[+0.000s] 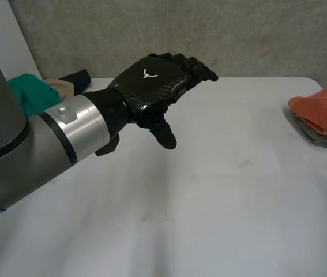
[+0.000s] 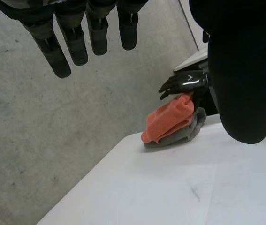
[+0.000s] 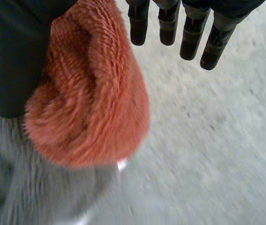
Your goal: Fold the laundry.
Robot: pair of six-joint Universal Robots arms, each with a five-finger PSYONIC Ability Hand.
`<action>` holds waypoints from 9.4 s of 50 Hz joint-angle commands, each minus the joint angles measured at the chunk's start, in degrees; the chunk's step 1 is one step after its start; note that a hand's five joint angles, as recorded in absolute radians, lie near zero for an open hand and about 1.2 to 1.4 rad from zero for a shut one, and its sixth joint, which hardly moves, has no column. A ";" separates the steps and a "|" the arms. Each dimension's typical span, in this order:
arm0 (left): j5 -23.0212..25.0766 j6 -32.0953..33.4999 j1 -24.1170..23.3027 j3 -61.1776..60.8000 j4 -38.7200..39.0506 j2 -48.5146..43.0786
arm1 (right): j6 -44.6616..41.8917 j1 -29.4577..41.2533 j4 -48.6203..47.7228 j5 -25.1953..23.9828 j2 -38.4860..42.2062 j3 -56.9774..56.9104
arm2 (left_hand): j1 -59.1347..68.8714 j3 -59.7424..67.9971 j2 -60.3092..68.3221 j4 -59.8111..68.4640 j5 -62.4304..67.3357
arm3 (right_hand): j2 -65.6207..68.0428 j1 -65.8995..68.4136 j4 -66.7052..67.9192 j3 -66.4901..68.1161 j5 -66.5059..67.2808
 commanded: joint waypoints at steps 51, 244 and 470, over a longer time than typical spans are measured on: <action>-11.91 30.36 38.75 3.79 9.68 -22.24 | -2.20 33.30 17.70 10.81 -39.43 36.28 | -0.86 -1.41 -1.22 -1.28 -0.74 | -2.41 -1.28 -3.23 -1.99 -3.73; -27.91 12.45 5.88 -16.42 13.72 -19.87 | -3.09 39.02 30.36 31.03 -32.31 34.08 | 24.70 24.16 24.35 24.29 24.82 | -2.41 -1.28 -3.23 -1.99 -3.73; -29.41 13.33 7.11 -24.59 14.78 6.70 | -17.47 35.33 59.00 27.33 -35.74 12.72 | 67.24 66.70 66.89 66.83 67.36 | 67.59 68.72 66.77 68.01 66.27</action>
